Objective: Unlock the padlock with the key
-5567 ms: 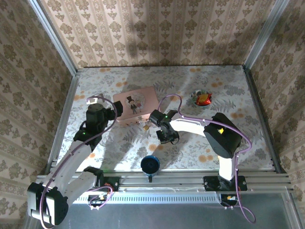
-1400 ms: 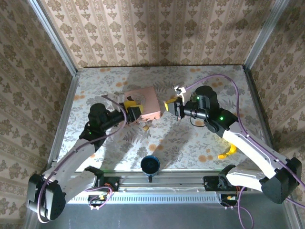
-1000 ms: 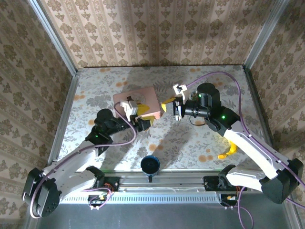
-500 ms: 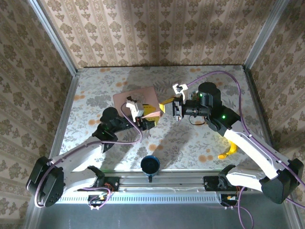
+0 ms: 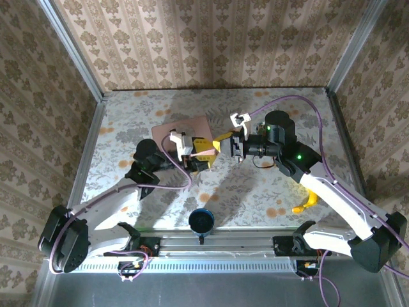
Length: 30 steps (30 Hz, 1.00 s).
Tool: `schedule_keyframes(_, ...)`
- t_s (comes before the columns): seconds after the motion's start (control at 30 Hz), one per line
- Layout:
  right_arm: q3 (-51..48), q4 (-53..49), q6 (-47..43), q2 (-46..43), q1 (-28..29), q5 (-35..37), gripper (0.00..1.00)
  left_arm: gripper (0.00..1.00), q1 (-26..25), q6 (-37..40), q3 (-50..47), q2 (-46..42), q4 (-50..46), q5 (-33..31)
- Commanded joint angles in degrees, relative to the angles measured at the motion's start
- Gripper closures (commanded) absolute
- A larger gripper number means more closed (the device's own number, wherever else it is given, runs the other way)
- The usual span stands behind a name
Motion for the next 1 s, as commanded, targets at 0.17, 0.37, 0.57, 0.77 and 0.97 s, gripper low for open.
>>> schedule_keyframes(0.17,1.73,-3.41,-1.01,0.18,0.65,9.8,1.0,0.55,4.1,-1.31,1.39,1.42,2.26,1.16)
schedule_keyframes(0.37,3.05,-17.77,0.43,3.32,-0.52,32.45,1.0,0.48,12.88,-11.45,-1.91,0.81,4.95,-2.34)
schedule_keyframes(0.57,2.53,-27.71,2.91,9.32,3.03,42.1,1.0,0.31,16.91,-16.0,-1.8,-2.38,-4.58,-11.85)
schedule_keyframes(0.77,-1.25,-28.13,8.47,17.11,7.48,40.76,1.0,0.0,16.59,-13.82,4.69,-7.62,-31.26,-30.73)
schedule_keyframes(0.97,-4.24,-24.6,10.08,22.54,10.81,38.14,0.99,0.0,15.51,-17.21,11.19,-10.45,-51.54,-41.51)
